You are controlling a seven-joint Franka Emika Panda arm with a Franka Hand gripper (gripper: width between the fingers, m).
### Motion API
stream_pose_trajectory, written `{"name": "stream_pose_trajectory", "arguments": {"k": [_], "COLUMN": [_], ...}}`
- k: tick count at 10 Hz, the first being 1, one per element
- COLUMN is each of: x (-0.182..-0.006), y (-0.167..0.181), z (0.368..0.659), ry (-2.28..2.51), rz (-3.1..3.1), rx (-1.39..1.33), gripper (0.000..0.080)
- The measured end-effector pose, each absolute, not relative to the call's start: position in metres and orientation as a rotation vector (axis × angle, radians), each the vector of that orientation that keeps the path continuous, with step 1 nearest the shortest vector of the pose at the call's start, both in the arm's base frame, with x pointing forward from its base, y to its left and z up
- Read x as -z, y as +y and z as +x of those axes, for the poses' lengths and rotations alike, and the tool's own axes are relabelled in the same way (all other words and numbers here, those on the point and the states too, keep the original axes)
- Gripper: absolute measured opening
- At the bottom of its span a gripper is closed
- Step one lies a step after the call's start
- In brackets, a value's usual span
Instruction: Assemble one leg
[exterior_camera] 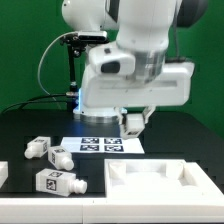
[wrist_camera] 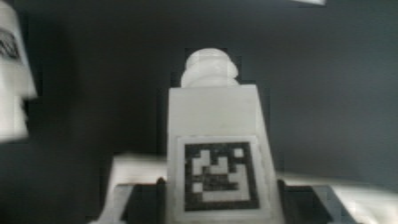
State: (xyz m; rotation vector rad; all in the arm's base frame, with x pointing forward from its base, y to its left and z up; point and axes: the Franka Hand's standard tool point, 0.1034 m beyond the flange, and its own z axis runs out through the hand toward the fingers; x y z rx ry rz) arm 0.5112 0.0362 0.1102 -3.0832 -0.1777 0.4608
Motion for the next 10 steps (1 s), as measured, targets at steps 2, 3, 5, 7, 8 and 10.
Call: {"name": "stream_pose_trajectory", "arguments": {"k": [2,3,5,7,8,10], "x": [-0.13,-0.127,-0.126,-0.132,-0.136,-0.134], "y": [0.031,0.032,0.029,0.049,0.07,0.097], "z": [0.557,0.553,0.556,0.577,0.593,0.61], "ry": [-0.17,-0.172,-0.172,-0.141,-0.106,-0.102], "rz": [-3.109,-3.113,-3.12,-3.08,-3.042,-2.978], "rx": [-0.107,-0.035,0.153,0.474,0.592,0.79], "gripper": [0.0284,0.0284,0.0284,0.0284,0.0284,0.0284]}}
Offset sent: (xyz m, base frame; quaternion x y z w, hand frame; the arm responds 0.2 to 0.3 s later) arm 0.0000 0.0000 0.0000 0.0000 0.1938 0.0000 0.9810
